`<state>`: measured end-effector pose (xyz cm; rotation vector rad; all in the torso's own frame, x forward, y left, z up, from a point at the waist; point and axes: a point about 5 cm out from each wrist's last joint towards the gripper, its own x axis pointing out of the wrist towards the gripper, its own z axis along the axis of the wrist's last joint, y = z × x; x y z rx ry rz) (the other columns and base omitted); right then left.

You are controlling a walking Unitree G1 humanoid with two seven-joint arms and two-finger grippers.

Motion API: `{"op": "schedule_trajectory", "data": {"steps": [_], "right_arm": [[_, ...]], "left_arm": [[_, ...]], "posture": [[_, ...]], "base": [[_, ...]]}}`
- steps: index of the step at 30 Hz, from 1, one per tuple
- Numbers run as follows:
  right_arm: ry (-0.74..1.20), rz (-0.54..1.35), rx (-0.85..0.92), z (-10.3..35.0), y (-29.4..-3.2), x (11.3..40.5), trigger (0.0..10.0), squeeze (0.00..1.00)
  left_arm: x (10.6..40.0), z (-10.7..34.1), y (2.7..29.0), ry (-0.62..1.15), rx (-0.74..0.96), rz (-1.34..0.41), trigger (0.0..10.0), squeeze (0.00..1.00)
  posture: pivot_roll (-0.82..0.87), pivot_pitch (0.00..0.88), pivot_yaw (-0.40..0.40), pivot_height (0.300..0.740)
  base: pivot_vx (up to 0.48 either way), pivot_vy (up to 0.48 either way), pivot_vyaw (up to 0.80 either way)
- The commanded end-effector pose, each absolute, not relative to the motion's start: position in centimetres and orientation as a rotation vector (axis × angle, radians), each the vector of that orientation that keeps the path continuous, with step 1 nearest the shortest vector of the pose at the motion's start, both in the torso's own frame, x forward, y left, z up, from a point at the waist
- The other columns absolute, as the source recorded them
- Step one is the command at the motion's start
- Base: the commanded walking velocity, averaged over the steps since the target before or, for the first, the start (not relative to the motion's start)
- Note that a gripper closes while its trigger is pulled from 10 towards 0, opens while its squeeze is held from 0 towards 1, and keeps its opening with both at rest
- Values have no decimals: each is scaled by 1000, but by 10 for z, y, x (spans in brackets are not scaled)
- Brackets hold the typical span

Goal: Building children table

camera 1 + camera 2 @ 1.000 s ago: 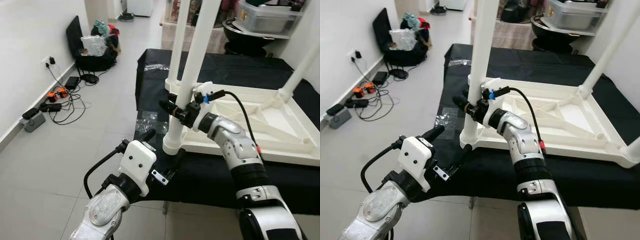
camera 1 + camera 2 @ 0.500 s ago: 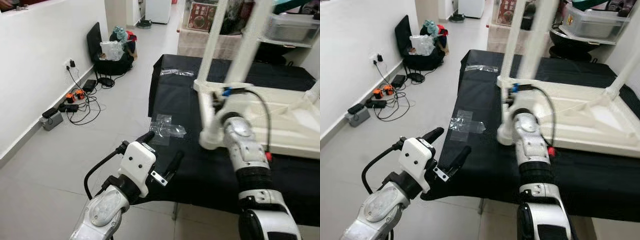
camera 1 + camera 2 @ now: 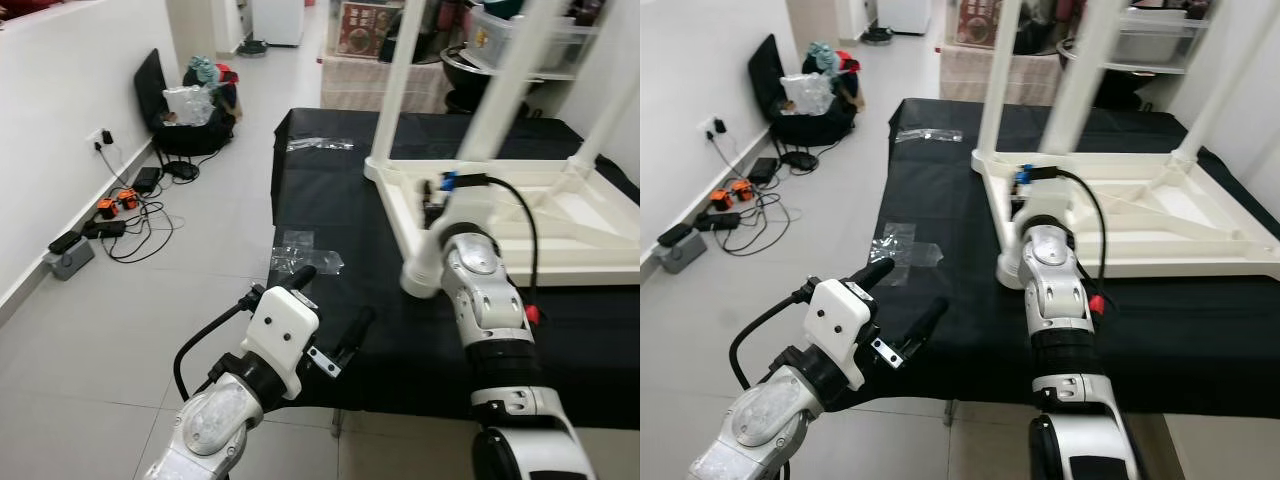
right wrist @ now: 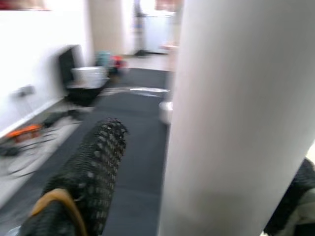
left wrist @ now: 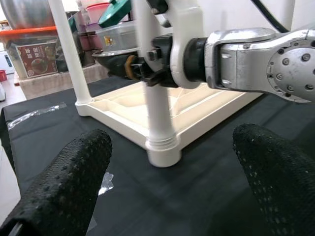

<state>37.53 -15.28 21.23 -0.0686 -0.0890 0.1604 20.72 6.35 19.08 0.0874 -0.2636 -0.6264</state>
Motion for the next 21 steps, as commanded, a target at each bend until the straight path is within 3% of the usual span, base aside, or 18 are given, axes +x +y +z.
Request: {"op": "schedule_trajectory", "data": {"steps": [1,5,14,21], "right_arm": [[-59,295,-76,208,-136,375,10000,0],[20,628,-49,197,-127,363,10000,0],[-25,822,35,216,-137,364,10000,0],[-89,899,56,228,-117,370,10000,0]], "left_arm": [[207,187,65,-239,102,-625,10000,0],[206,186,63,-240,105,-636,10000,0],[208,187,66,-245,110,-624,10000,0],[208,187,66,-252,113,-615,10000,0]], "posture": [[82,35,-59,740],[83,30,-61,740],[87,20,-70,740],[86,23,-72,740]], "base": [[0,0,0],[0,0,0],[0,0,0],[0,0,0]]}}
